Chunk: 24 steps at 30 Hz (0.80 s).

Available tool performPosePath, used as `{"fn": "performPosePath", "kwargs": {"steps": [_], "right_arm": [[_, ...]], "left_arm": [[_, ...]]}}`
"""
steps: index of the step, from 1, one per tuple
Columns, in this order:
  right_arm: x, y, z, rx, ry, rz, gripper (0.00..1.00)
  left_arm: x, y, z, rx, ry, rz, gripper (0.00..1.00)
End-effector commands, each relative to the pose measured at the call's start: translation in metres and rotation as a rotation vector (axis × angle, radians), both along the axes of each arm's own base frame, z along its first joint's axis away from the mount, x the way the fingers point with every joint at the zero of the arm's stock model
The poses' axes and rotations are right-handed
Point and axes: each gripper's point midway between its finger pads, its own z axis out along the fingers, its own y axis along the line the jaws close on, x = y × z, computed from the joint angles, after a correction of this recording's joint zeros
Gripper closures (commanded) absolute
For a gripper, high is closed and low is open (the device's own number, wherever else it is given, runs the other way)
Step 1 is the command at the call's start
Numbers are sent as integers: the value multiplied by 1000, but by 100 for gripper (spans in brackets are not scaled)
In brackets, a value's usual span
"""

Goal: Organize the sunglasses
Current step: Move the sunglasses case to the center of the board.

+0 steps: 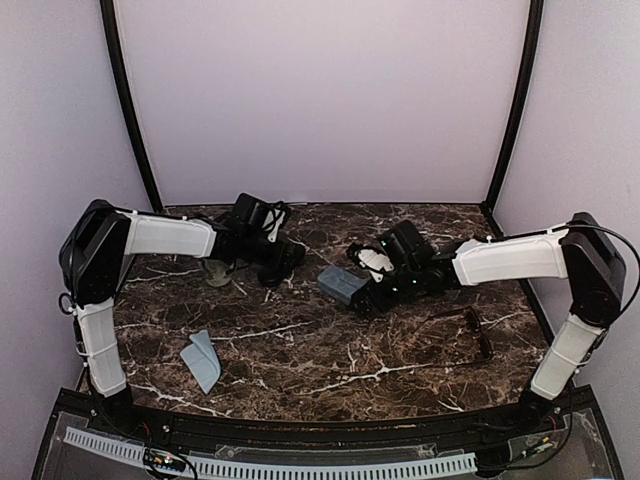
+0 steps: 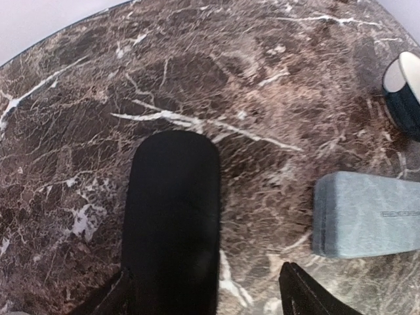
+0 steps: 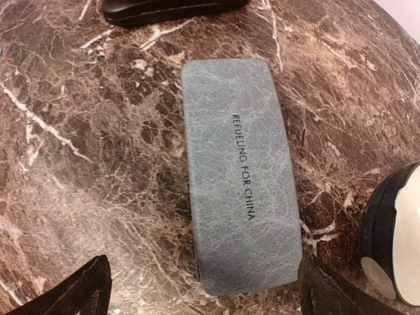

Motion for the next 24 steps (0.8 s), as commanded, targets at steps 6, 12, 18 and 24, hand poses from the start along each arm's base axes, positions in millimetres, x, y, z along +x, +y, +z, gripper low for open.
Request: {"fn": "performPosePath", "kwargs": {"steps": [6,12,18,24], "right_arm": [[-18,9,7,62,2,27,0],[-21,9,0,58,14,24,0],[-19,10,-1,54,18,5,1],[-18,13,8,79,27,-18,1]], "left_arm": [[19,15,-31,103,90,-5,24],[16,12,-50,114,142,-22,25],[3,9,-52,69,210,-7,43],[-45,-3,-42,84,204,-2,67]]}}
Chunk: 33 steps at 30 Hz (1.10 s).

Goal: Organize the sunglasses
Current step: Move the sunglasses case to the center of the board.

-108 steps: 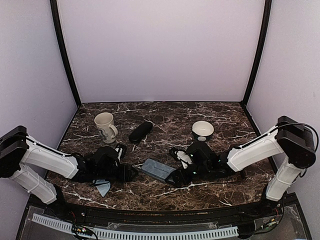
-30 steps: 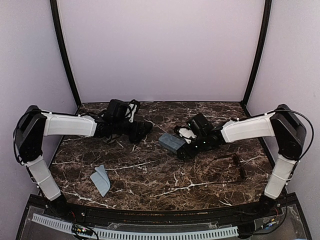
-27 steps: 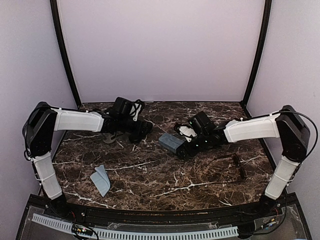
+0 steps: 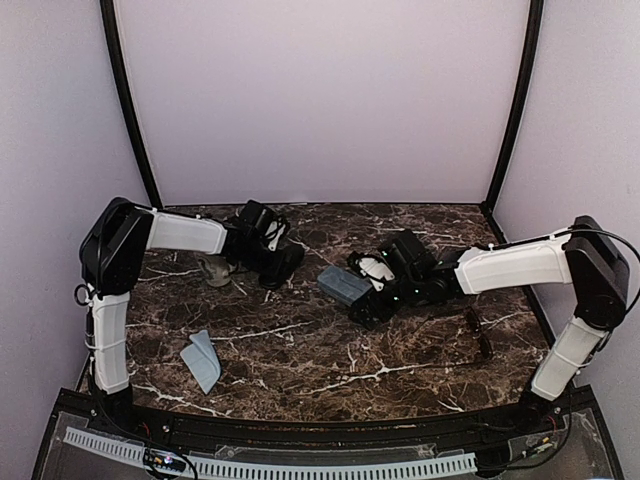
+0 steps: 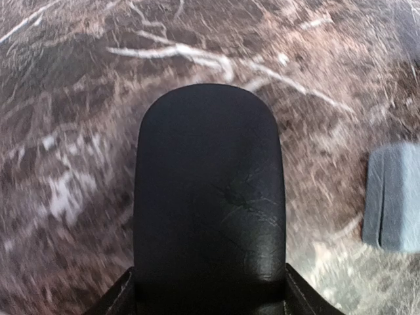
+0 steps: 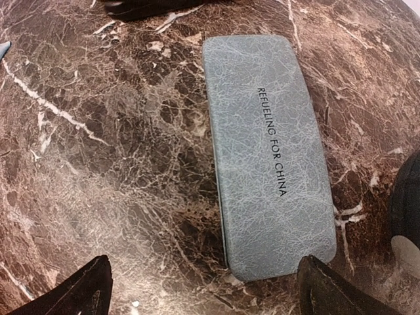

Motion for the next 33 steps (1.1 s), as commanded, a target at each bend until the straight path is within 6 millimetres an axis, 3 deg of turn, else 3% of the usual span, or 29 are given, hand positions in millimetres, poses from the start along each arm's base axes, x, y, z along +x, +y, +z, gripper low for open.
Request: {"fn": "performPosePath", "kwargs": {"steps": [1,9,10,13,22,33], "right_arm": [[3,10,17,52,-12,-23,2],[-18,19,24,218,130,-108,4],[-21,20,33,261,142,-131,4],[-29,17,28,288,185,-190,6],[-37,10,18,309,235,-295,8],[-43,18,17,316,247,-292,9]], "left_arm": [[-61,-12,15,13,31,-12,69],[-158,-16,33,-31,-6,-3,74],[-166,-16,31,-35,0,-1,74],[-189,-21,19,-43,26,-11,72],[-214,-33,-2,-21,75,-56,60],[-239,-35,-1,-60,151,-149,22]]}}
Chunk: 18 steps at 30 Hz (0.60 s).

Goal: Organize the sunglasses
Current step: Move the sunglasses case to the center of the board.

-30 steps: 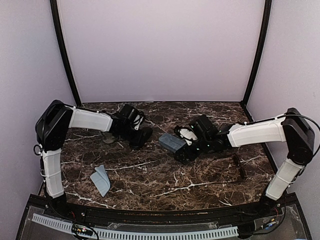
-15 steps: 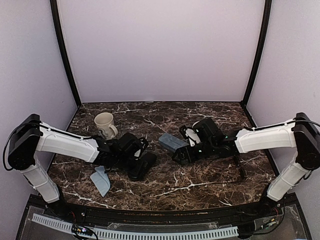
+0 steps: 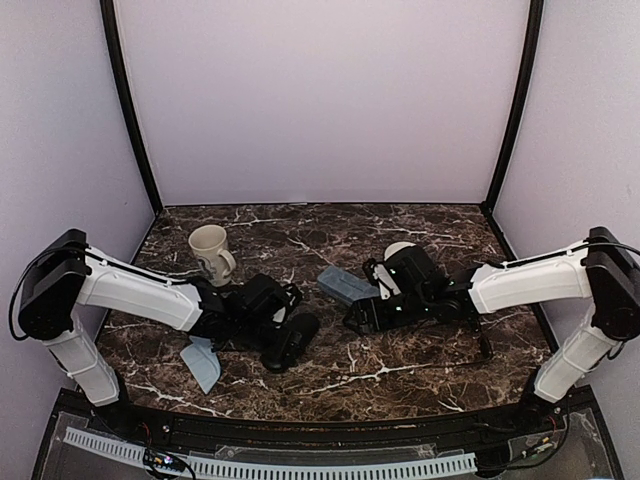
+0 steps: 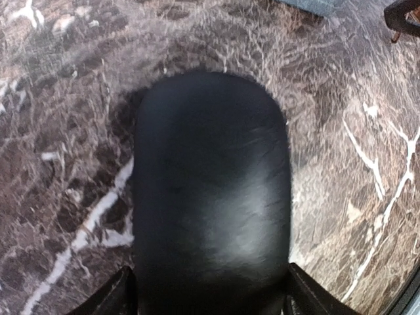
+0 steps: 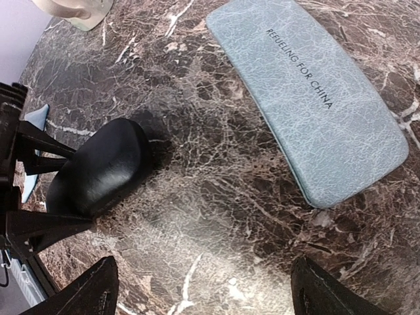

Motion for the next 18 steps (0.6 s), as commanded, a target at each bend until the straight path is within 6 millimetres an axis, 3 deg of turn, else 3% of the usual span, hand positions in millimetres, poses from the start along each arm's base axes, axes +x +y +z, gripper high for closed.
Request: {"fn": "performPosePath", "kwargs": {"steps": [1,12,18], "right_arm": [[0,9,11,43,-20,-5,9],[-7,22,6,77,29,4,10],[-20,48,-10,83,83,48,10]], "left_arm": [[-17,1,5,-37,40,-48,21],[-47,-14,25,-187,155,-128,20],[-57,-21,30,-244,199,-161,23]]}}
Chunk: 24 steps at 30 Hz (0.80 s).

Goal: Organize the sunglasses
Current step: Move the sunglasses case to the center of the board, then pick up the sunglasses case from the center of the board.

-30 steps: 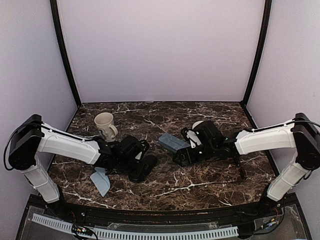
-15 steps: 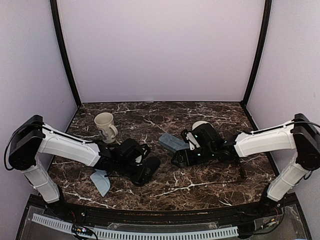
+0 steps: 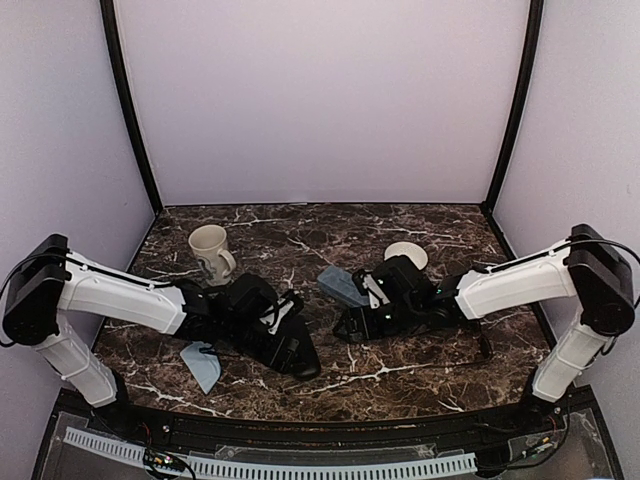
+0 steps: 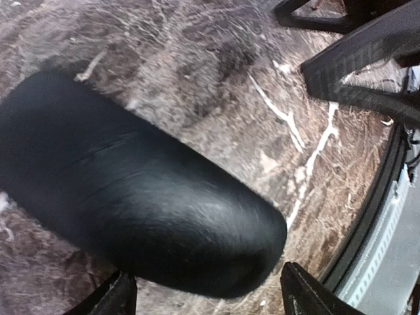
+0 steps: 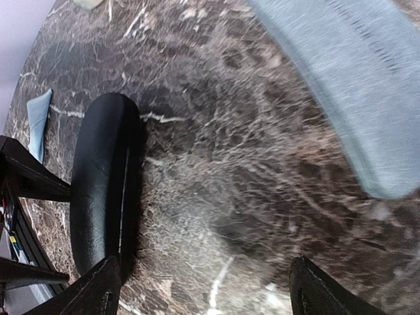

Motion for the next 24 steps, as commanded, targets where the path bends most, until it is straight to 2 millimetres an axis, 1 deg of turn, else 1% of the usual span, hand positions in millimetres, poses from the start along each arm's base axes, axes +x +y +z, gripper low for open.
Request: {"fn": "performPosePath", "kwargs": {"steps": [1,4,7,10,12,14,17,19,21,24], "right_arm": [[-9,35,3,61,19,49,10],[-20,49,-1,68,30,91,8],[-32,63,1,85,18,149,5],[-40,71,3,83,0,195,5],[-44,77,1,62,-12,221,4],[-45,81,-2,18,-36,239,4],[-47,86,-10,-76,-74,269,4],[-49,89,-14,-139,-100,290,4],[-45,94,-15,-187,-138,293,3],[-41,97,-21,-304,-186,295,2]], "left_arm": [[-14,-5,12,-68,39,-32,23],[-12,4,11,-44,22,-10,22],[-10,15,7,-8,-4,15,21],[-12,23,4,9,-4,27,22],[-16,33,1,26,-2,43,22],[-18,46,-4,58,-10,63,22],[-17,74,-11,151,-37,112,21],[-15,87,-10,190,-62,147,21],[-12,96,-10,208,-85,179,21],[-9,102,-10,214,-94,217,20]]}}
